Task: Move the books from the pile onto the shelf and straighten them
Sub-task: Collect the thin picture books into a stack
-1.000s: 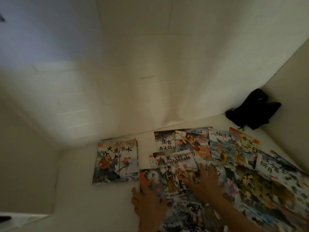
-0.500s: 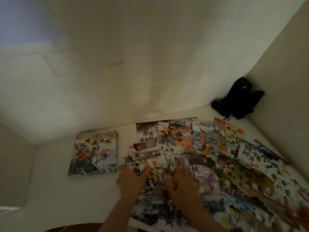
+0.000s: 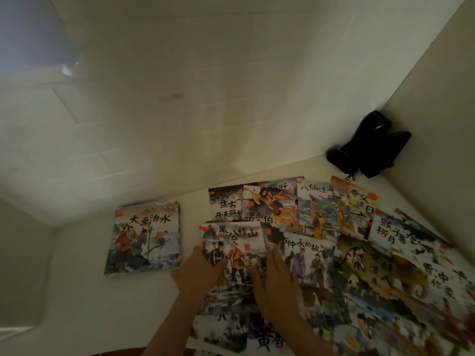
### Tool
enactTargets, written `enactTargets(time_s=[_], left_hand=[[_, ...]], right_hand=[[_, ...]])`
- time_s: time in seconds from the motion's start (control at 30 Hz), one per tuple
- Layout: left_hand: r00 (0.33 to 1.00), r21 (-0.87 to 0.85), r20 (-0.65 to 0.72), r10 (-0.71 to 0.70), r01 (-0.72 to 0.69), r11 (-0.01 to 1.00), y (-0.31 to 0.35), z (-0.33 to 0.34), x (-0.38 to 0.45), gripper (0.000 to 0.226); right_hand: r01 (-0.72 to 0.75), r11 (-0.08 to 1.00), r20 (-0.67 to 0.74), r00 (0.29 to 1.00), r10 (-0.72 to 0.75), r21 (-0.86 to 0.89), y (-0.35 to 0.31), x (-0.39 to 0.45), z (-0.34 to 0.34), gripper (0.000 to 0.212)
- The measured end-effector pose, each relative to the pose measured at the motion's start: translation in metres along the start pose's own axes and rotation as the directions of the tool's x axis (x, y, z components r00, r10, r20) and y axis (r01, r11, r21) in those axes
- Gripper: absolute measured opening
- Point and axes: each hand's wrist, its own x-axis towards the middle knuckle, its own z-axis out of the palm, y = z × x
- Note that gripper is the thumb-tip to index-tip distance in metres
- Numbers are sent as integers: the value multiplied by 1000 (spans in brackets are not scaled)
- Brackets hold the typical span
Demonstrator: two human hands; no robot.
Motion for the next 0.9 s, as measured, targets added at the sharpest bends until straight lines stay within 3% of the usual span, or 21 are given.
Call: enactTargets(time_s=[0.07, 0.13, 0.2, 0.4, 0.5, 0.6, 0.73, 0.83, 0.9], left_hand=[[999, -262, 3, 49, -46, 964, -7, 4, 0, 43], [995, -392, 10, 95, -84, 916, -14, 12, 0, 39], [994, -468, 30, 103, -77, 880, -16, 19, 0, 47], [985, -568, 51, 167, -109, 815, -17, 19, 3, 74], [978, -601, 3, 210, -166, 782, -17, 9, 2, 79], [957, -663, -59, 284, -250, 706, -13, -16, 3, 61], [903, -638, -160, 398, -403, 656, -1, -48, 18, 67], [907, -661, -119, 403, -376, 650, 5, -50, 36, 67], [931, -701, -61, 361, -298, 648, 2, -42, 45, 81]], right_hand=[[-50, 995, -104, 994, 40, -92, 15, 5, -9, 93], [-225, 965, -82, 973, 215, -136, 34, 8, -19, 98], [-309, 940, -20, 951, 309, -146, 38, 6, -22, 99], [-154, 988, 49, 987, 155, -11, -13, -7, 13, 97], [-79, 977, -5, 997, 82, 197, -14, -2, 1, 84], [-58, 920, -158, 979, 128, 389, 6, 13, -28, 93], [-107, 709, 32, 993, 118, 697, 23, 47, -62, 105], [-132, 759, 94, 991, 93, 638, 21, 64, -63, 95], [-83, 788, 62, 996, 56, 610, 16, 66, -56, 70]])
